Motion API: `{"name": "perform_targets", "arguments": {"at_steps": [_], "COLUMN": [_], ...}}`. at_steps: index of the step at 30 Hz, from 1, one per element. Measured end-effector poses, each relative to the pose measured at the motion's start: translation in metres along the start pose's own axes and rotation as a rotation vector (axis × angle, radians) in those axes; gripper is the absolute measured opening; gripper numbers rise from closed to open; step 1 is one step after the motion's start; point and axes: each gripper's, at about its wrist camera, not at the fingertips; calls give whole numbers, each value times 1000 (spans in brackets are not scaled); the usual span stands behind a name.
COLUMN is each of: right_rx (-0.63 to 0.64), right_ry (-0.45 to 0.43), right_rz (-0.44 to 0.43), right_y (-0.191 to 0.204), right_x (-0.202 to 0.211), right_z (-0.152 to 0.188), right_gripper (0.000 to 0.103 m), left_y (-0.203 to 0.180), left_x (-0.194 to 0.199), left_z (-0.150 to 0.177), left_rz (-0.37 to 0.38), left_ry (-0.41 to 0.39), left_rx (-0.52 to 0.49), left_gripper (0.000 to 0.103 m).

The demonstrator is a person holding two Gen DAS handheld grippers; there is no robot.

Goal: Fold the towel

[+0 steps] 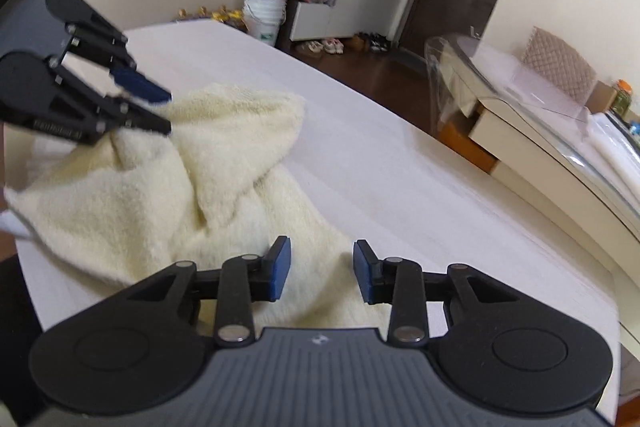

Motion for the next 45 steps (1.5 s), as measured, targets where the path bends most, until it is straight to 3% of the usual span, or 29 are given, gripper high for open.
{"name": "perform_targets", "arguments": {"at_steps": [3, 8, 11, 16, 20, 24, 31, 39, 41, 42, 43, 45], "right_rx": [-33, -75, -114, -175, -159, -144, -140, -178, -203, -214, -224, -204], "right_ry": [14, 77, 90, 7, -34, -40, -38, -1, 3, 3, 5, 3], "right_rz": [38, 186, 207, 134, 75, 33, -22, -100, -126, -138, -139, -83], "right_y": [-4, -7, -11, -19, -19, -19, -19, -25, -30, -32, -33, -32], "right_x": [10, 32, 41, 34, 18, 3, -21, -31, -34, -35, -36, -37], "right_z": [10, 30, 32, 19, 1, -10, -21, -21, -21, -20, -19, -18], "right_gripper": [37, 37, 37, 37, 39, 41, 42, 44, 40, 18, 3, 3], "left_y": [0, -1, -7, -29, -40, -33, -13, -9, -9, -9, -9, -10], "left_x": [-10, -12, -15, -38, -50, -41, -19, -12, -11, -10, -10, -9], "left_z": [-9, -26, -38, -48, -45, -34, -8, -2, -1, -1, -1, -1], "left_rz": [1, 15, 50, 106, 97, 42, 14, 11, 10, 9, 5, 0], "left_ry": [-16, -73, -103, -83, -50, -23, -13, -32, -36, -36, -38, -41], "left_rx": [3, 12, 0, -61, -112, -127, -46, -30, -30, -30, -31, -31], "left_gripper": [30, 33, 36, 37, 37, 37, 37, 36, 36, 36, 36, 37]}}
Point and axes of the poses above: each gripper's, at about its wrist camera, not at the fingertips, and x roughly against the way its jaws point, y to its left, z to its underside, and after that the axes turned 3 degrees about -y, right-handed
